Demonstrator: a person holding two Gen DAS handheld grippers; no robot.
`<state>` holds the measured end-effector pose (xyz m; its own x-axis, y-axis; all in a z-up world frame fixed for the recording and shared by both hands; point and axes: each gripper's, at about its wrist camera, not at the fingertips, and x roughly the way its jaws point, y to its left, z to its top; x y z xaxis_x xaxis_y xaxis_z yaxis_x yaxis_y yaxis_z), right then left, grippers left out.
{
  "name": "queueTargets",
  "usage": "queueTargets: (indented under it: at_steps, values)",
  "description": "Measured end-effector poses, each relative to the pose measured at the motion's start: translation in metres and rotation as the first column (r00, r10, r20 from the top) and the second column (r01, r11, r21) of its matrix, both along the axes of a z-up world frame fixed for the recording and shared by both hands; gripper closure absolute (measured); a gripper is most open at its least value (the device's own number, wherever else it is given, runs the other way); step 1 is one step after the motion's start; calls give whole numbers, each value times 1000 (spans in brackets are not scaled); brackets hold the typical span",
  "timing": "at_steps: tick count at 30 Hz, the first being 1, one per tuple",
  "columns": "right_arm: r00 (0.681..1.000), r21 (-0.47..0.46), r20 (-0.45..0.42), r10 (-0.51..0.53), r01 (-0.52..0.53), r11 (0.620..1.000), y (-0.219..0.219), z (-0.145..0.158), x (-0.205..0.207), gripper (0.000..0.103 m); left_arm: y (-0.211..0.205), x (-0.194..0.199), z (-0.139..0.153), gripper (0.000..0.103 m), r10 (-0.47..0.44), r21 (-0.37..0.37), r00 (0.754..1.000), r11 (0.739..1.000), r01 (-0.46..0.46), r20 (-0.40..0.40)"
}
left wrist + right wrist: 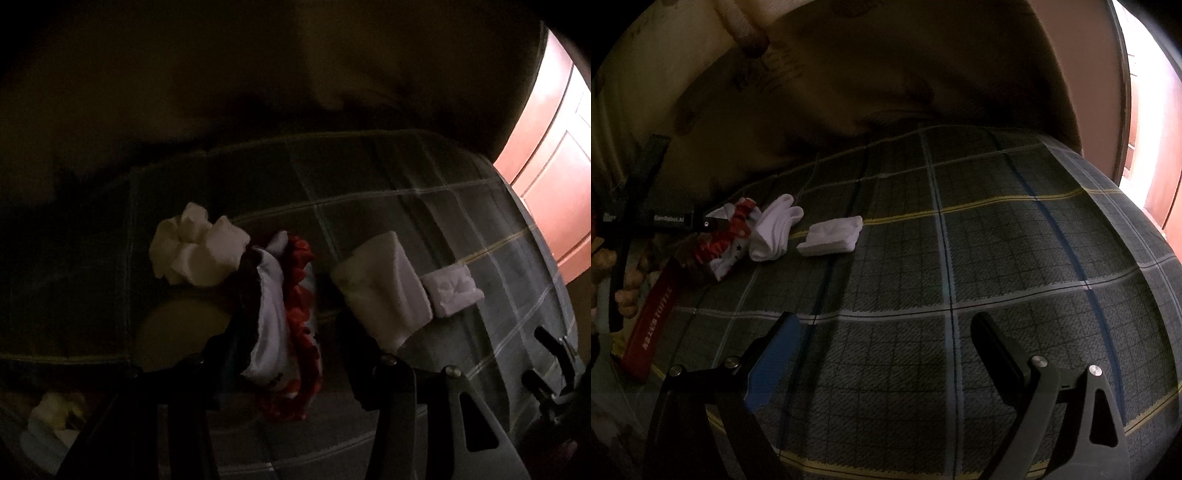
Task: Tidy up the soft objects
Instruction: 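Grasp the red-and-white striped sock with the left tool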
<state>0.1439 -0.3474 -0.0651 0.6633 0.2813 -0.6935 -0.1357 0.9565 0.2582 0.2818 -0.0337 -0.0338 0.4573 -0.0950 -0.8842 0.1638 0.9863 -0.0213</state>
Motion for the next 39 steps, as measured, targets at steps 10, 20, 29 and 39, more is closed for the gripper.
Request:
queueTargets:
  at_steps: [10,20,29,39]
  values:
    - [1000,8,-2,-16,16,1000,-3,-1,2,10,-18,-34,18,94,27,27,993,999,-31,111]
    - [1000,7,-15,-21,21,1000,-2,-3,7,10,-34,-88,47,94,38,45,976,998,-49,215]
    - [999,0,-27,-20,20,1000,-2,-7,13,10,-24,-127,64,94,70,5,968,997,-74,240]
    - [999,-14,-44,-18,17,1000,1,-12,18,10,48,-200,87,94,236,-71,935,972,-225,264]
